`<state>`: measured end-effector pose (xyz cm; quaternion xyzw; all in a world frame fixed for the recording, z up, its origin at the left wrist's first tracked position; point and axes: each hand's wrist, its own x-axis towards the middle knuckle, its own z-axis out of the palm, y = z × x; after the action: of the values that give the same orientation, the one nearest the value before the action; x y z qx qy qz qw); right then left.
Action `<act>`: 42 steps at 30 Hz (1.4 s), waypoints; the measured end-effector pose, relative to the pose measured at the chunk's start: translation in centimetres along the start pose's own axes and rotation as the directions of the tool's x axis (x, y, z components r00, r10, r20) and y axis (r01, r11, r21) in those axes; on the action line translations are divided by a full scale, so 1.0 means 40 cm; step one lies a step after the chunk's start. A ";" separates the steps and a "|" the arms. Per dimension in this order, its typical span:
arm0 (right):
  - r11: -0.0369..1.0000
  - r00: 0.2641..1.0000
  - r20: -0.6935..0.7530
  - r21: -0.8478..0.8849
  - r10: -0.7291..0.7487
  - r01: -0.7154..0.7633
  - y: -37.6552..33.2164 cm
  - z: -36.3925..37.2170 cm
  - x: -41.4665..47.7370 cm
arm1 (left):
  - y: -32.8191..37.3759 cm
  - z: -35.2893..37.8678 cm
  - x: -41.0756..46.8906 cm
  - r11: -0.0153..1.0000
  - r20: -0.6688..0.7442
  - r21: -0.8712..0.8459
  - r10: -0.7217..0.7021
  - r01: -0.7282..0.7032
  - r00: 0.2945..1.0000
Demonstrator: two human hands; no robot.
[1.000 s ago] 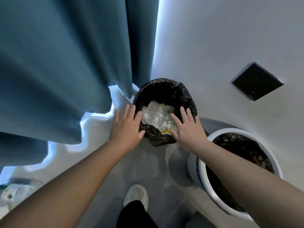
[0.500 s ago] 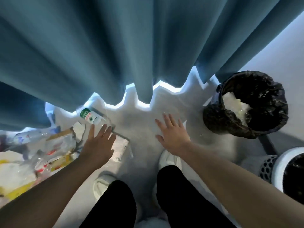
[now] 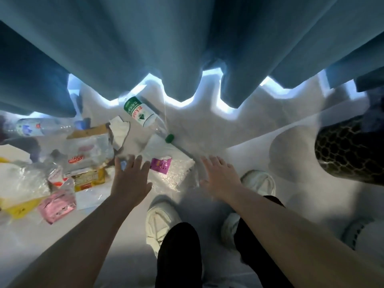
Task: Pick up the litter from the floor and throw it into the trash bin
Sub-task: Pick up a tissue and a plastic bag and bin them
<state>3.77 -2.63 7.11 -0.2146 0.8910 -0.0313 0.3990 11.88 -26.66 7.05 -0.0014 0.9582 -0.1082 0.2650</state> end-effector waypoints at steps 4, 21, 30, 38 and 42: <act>0.994 0.990 -0.091 0.014 -0.106 0.108 -0.046 0.049 0.069 | 0.007 0.063 0.070 0.998 -0.048 -0.041 0.042 -0.044 0.998; 0.993 0.924 -0.378 -0.119 -0.067 0.023 -0.264 0.150 0.265 | -0.079 0.134 0.156 0.852 0.076 -0.520 0.120 -0.064 0.990; 0.995 0.961 -0.258 -0.001 -0.097 0.100 -0.243 0.154 0.269 | -0.092 0.152 0.176 0.818 0.121 -0.576 0.085 0.000 0.989; 0.993 0.964 -0.243 0.035 -0.105 0.117 -0.207 0.155 0.254 | -0.092 0.129 0.204 0.785 0.078 -0.619 0.045 0.013 0.996; 0.989 0.959 -0.244 0.013 -0.142 0.149 -0.205 0.155 0.259 | -0.068 0.127 0.202 0.710 0.011 -0.703 -0.018 0.020 1.000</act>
<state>5.07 -13.59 -2.46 -0.2678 0.9142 -0.1003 0.2871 7.36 -30.85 -0.73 -0.1121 0.9268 0.2616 0.2451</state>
